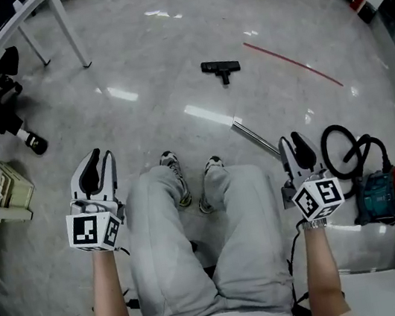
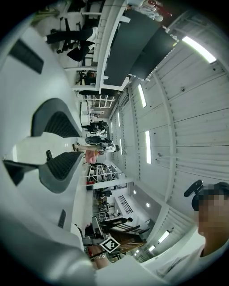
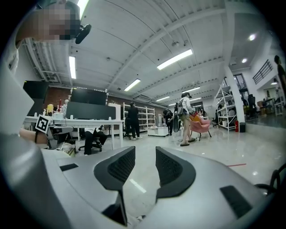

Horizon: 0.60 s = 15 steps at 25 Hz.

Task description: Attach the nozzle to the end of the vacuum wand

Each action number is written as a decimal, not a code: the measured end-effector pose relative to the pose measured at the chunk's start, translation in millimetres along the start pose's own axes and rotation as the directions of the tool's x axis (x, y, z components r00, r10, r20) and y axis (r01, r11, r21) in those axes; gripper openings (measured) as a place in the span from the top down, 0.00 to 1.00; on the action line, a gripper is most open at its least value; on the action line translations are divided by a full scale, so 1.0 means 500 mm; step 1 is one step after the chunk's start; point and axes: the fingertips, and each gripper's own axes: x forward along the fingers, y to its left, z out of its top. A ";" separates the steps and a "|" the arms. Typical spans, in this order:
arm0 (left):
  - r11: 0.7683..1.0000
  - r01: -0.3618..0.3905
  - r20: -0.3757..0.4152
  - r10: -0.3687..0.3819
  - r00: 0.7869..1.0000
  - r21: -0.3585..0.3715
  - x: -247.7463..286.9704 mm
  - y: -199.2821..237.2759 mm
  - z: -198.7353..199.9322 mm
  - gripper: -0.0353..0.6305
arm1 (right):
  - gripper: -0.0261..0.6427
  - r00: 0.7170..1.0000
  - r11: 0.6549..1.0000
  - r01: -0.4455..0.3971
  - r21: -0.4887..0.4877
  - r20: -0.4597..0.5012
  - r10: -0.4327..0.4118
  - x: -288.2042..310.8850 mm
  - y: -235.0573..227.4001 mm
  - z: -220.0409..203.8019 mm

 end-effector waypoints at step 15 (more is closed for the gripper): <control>0.994 0.109 -0.002 -0.109 0.994 -0.004 0.220 -0.037 0.022 0.82 | 0.78 0.994 0.993 0.104 0.053 0.020 -0.105 0.047 -0.167 -0.003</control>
